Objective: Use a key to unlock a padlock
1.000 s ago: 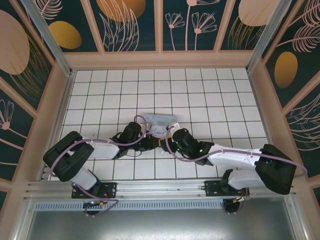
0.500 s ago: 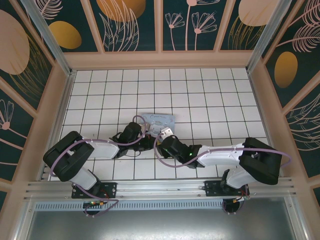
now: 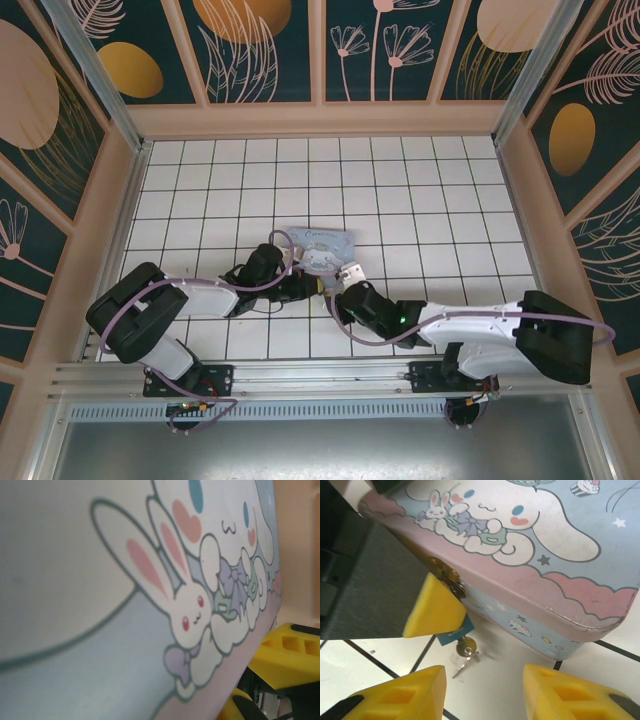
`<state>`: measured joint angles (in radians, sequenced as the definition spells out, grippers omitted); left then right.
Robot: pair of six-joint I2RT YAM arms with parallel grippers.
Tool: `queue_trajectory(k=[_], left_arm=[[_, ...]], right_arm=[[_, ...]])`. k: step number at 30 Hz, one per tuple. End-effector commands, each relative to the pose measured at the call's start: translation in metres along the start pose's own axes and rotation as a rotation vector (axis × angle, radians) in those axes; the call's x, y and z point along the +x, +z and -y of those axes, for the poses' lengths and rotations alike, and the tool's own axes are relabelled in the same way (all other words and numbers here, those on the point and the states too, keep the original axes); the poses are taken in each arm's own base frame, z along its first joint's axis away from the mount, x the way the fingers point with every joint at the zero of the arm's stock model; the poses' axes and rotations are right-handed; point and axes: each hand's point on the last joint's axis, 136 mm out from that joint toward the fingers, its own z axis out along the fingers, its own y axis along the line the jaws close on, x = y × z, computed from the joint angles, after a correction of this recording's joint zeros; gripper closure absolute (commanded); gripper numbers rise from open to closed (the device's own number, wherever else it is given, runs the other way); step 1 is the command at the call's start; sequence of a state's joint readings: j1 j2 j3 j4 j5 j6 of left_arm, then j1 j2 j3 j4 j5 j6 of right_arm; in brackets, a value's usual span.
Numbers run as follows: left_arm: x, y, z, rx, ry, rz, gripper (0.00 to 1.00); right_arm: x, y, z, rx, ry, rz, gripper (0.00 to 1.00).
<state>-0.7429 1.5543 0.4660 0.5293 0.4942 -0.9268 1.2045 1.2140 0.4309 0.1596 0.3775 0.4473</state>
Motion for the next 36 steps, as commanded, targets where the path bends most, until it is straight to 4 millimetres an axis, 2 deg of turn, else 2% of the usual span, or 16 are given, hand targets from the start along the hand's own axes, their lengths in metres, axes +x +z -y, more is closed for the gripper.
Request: queue_trajectory(k=[1,9,14,25,36], left_arm=[[-0.008,0.002,0.024,0.079,0.033,0.010,1.00],[-0.010,0.002,0.026,0.078,0.032,0.011,1.00],[-0.010,0.002,0.026,0.078,0.034,0.010,1.00],[-0.008,0.001,0.025,0.083,0.032,0.005,1.00],[-0.006,0.001,0.026,0.091,0.031,-0.002,1.00]], right_arm=[[0.009,0.000,0.001,0.024,-0.018,-0.025,0.55],[0.033,0.023,-0.003,0.138,-0.177,-0.100,0.55],[0.036,0.034,-0.002,0.195,-0.217,-0.103,0.55],[0.019,0.043,0.010,0.246,-0.197,-0.057,0.57],[0.004,0.055,0.013,0.223,-0.164,-0.034,0.62]])
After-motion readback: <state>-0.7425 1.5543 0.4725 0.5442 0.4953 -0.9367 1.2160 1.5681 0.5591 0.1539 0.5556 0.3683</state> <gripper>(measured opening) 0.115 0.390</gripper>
